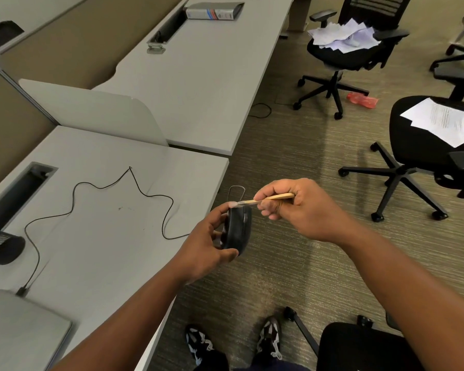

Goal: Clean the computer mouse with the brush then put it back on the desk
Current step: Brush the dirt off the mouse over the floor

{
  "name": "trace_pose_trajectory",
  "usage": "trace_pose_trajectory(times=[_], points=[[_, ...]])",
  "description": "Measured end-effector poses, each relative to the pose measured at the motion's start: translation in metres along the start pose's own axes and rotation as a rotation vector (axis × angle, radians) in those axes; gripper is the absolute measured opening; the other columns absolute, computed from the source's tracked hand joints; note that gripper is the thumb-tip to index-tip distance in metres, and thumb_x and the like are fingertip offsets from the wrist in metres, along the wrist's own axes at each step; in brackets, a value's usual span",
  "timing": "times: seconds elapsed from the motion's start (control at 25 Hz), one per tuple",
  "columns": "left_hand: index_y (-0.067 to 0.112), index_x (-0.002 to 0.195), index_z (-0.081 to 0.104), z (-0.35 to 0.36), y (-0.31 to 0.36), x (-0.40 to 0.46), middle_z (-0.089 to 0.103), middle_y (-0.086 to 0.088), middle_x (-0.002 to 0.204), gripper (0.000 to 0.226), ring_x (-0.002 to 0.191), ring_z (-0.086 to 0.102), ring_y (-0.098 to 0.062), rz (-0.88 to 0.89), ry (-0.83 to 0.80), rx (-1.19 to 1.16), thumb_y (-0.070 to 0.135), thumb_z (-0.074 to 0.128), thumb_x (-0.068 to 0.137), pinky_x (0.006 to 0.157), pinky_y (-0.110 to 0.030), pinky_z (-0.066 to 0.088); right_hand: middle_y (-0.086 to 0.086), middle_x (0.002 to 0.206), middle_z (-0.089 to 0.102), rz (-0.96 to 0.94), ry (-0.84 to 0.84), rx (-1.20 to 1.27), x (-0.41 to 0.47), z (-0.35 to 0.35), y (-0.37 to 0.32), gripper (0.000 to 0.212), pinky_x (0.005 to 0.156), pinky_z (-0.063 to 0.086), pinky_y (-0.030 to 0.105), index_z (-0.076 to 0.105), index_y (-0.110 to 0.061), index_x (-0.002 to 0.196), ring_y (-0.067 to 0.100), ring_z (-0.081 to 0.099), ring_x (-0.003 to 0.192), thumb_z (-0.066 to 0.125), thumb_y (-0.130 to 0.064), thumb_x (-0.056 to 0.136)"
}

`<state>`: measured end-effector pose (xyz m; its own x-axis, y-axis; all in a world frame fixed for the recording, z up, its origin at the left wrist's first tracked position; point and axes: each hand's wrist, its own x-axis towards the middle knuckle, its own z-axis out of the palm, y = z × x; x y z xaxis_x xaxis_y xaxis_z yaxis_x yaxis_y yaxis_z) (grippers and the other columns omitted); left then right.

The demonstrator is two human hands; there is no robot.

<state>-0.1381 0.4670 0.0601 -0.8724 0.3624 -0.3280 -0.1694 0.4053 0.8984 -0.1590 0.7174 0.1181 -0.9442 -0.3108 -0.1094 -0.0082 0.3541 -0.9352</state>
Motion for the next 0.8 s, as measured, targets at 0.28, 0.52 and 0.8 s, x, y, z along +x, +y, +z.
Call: trace_pose_trajectory(times=[0.28,0.52,0.8], points=[[0.055,0.149,0.037,-0.001,-0.001,0.000,0.051,0.018,0.146,0.098,0.119,0.063,-0.015,0.019,-0.026,0.089,0.000,0.084,0.082,0.083,-0.024,0.062,0.006,0.085,0.077,-0.062,-0.051,-0.067,0.001,-0.001,-0.007,0.017,0.080,0.063,0.043,0.077,-0.025,0.103,0.022,0.074,0.083,0.068,-0.012,0.098],[0.053,0.153,0.033,-0.002,-0.004,0.001,0.046,0.016,0.153,0.101,0.122,0.060,-0.017,0.013,-0.029,0.114,0.001,0.084,0.083,0.086,-0.026,0.063,0.005,0.084,0.077,-0.058,-0.045,-0.101,0.002,-0.002,-0.005,0.016,0.079,0.062,0.051,0.077,-0.027,0.101,0.024,0.074,0.081,0.068,-0.014,0.098],[0.061,0.142,0.041,-0.003,-0.003,-0.002,0.052,0.014,0.147,0.098,0.122,0.062,-0.021,-0.026,0.017,-0.050,-0.003,0.084,0.081,0.091,-0.034,0.063,0.009,0.091,0.078,0.023,-0.002,0.028,-0.003,-0.005,0.009,0.012,0.078,0.064,0.037,0.076,-0.019,0.102,0.024,0.076,0.088,0.067,-0.011,0.099]])
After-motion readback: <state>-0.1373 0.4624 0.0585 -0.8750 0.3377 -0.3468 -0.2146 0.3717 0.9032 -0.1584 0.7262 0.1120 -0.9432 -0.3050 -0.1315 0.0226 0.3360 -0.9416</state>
